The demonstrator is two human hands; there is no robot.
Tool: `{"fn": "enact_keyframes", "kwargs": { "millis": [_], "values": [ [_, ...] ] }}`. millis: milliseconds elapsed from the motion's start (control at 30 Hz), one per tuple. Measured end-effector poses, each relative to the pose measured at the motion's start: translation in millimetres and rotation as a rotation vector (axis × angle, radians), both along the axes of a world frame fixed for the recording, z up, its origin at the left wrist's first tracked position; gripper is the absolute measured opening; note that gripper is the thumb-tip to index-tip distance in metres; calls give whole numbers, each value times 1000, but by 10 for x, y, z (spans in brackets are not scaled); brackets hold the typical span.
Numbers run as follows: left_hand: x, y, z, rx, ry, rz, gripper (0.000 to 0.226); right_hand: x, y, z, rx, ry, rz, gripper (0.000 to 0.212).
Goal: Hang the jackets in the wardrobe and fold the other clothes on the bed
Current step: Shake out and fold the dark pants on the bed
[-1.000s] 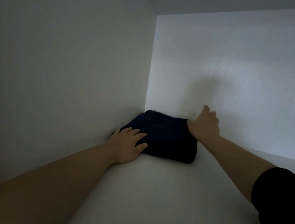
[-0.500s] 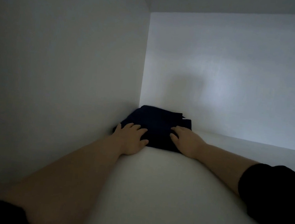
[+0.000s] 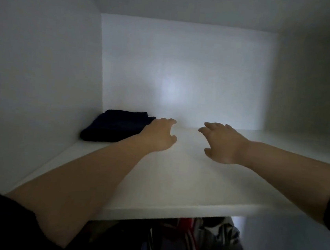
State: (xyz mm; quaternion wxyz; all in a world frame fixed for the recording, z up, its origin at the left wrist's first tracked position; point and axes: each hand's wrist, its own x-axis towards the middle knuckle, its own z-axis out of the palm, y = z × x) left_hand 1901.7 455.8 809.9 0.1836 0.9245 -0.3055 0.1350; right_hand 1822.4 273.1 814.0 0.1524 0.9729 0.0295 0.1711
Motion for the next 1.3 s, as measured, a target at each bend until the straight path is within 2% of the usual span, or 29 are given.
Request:
{"fn": "enact_keyframes", "kwargs": {
  "millis": [200, 300, 400, 500, 633, 833, 1067, 1300],
  "values": [
    [-1082, -887, 54, 41, -218, -248, 59, -1597, -538, 153, -143, -163, -279, 48],
    [-1894, -1376, -16, 69, -417, -410, 61, -2571, -755, 132, -151, -225, -460, 49],
    [-2923, -1857, -114, -14, -508, -579, 64, -3742, -947, 47, -137, -263, -648, 52],
    [-4068, -2279, -241, -81, -518, -756, 65, -5058, -1046, -76, -107, -294, -820, 51],
    [-5705, -2690, -538, -68, -495, -1033, 67, -6884, -915, -383, -149, -220, -1113, 52],
    [-8092, -2790, -977, -131, -585, -1447, 63, -9194, -323, -893, -99, -174, -1538, 56],
    [-10143, -2743, -1677, -96, -558, -1712, 67, -10926, 81, -1504, 115, -230, -1900, 48],
    [-11657, -3274, -2213, -136, -547, -1878, 66, -12181, -408, -2075, 242, -314, -2046, 50]
  ]
}}
